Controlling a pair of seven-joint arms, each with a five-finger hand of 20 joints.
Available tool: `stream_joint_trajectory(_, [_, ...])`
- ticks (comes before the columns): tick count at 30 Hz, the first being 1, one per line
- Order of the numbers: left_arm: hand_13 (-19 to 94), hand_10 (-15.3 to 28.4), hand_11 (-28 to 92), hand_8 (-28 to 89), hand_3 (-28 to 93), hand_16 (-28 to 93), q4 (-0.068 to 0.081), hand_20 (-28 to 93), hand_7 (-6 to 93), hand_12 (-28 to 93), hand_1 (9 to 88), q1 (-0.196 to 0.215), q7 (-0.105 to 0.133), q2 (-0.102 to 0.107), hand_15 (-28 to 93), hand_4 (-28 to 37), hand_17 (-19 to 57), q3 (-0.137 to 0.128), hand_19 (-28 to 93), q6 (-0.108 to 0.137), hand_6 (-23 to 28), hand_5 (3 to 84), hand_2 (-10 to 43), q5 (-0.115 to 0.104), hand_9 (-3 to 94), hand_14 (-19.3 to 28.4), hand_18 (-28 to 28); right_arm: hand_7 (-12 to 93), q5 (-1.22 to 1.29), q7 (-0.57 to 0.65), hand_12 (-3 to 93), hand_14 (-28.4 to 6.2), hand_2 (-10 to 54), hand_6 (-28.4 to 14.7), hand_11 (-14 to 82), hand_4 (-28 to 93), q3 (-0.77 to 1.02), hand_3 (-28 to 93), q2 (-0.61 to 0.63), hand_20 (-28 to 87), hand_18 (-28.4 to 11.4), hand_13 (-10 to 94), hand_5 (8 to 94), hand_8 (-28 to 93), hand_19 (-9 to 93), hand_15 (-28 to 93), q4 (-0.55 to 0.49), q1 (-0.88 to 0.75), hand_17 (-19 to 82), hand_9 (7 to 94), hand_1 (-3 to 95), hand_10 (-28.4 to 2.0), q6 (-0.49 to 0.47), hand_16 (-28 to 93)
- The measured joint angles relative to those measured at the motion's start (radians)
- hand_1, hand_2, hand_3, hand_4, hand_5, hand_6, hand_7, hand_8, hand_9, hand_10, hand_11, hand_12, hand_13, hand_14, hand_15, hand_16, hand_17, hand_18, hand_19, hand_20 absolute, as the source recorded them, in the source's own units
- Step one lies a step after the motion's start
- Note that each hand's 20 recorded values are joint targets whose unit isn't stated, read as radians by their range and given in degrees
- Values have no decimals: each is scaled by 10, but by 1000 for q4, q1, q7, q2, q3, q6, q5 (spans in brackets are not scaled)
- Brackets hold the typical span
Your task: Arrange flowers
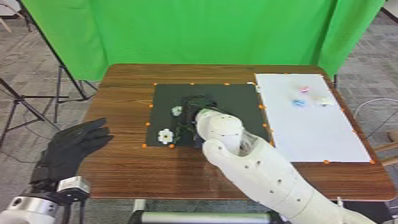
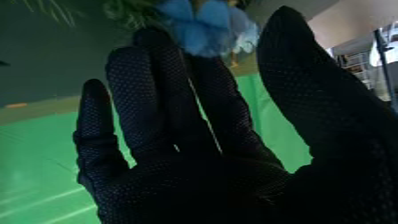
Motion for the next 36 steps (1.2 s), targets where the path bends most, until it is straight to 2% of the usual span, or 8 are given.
stream_joint_trajectory(12, [291, 222, 346, -82, 814, -119, -4, 152, 130, 93, 266, 31, 4, -9, 570, -141, -92, -42, 578, 1, 138, 449, 58, 0, 390, 284, 220, 168, 7, 1, 209, -261, -86, -94, 425, -275, -41, 873, 30, 412, -284, 342, 529, -109, 635, 808, -29, 55, -19, 488, 331, -239, -1, 169])
stream_joint_trajectory(14, [290, 222, 345, -81, 814, -119, -10, 152, 131, 93, 267, 45, 8, -14, 571, -141, -92, -49, 578, 2, 138, 449, 58, 0, 390, 284, 220, 165, 43, 10, 207, -263, -84, -94, 415, -273, -80, 873, 71, 414, -284, 339, 525, -109, 634, 807, -69, 83, -19, 485, 329, -241, 8, 168])
stream_joint_trajectory(17, [291, 222, 346, -81, 816, -119, -28, 152, 131, 93, 266, 82, 18, -22, 570, -141, -92, -70, 578, 7, 138, 449, 57, 0, 390, 284, 220, 161, 120, 9, 207, -267, -80, -94, 404, -271, -105, 870, 153, 417, -284, 333, 521, -107, 631, 804, -158, 120, -20, 482, 325, -243, 29, 167])
stream_joint_trajectory(20, [291, 222, 345, -81, 817, -119, -46, 152, 131, 93, 266, 129, 41, -27, 570, -143, -92, -84, 578, 20, 138, 450, 57, 0, 391, 284, 220, 160, 142, -4, 207, -268, -77, -93, 399, -270, -102, 868, 239, 418, -284, 331, 519, -106, 628, 803, -233, 154, -19, 482, 322, -244, 43, 165])
stream_joint_trajectory(23, [291, 222, 345, -82, 817, -119, -50, 152, 131, 94, 265, 154, 54, -31, 570, -144, -92, -78, 577, 30, 138, 450, 57, -1, 391, 284, 220, 160, 142, -15, 209, -263, -71, -92, 397, -269, -86, 868, 319, 418, -284, 331, 518, -105, 628, 802, -264, 184, -17, 483, 317, -241, 68, 164])
stream_joint_trajectory(27, [290, 222, 344, -81, 818, -118, -50, 152, 131, 93, 265, 155, 70, -30, 570, -144, -93, -52, 577, 42, 139, 450, 57, -7, 390, 284, 220, 164, 146, -22, 209, -256, -64, -88, 397, -269, -33, 870, 417, 414, -284, 325, 512, -106, 629, 798, -257, 196, -14, 479, 309, -236, 116, 163])
stream_joint_trajectory(31, [290, 222, 345, -81, 818, -119, -49, 152, 131, 94, 265, 153, 79, -24, 569, -143, -93, -30, 577, 48, 138, 450, 56, -11, 389, 284, 219, 167, 154, -21, 201, -249, -57, -83, 380, -271, 53, 873, 497, 406, -284, 323, 501, -111, 632, 792, -211, 177, -11, 477, 299, -226, 120, 159])
stream_joint_trajectory(36, [290, 220, 345, -82, 818, -118, -49, 152, 131, 94, 265, 145, 80, -24, 570, -144, -93, -19, 577, 48, 138, 449, 57, -11, 388, 284, 219, 168, 165, 2, 188, -245, -53, -78, 330, -274, 169, 871, 565, 393, -284, 314, 489, -114, 634, 773, -136, 114, -10, 476, 286, -209, 107, 155])
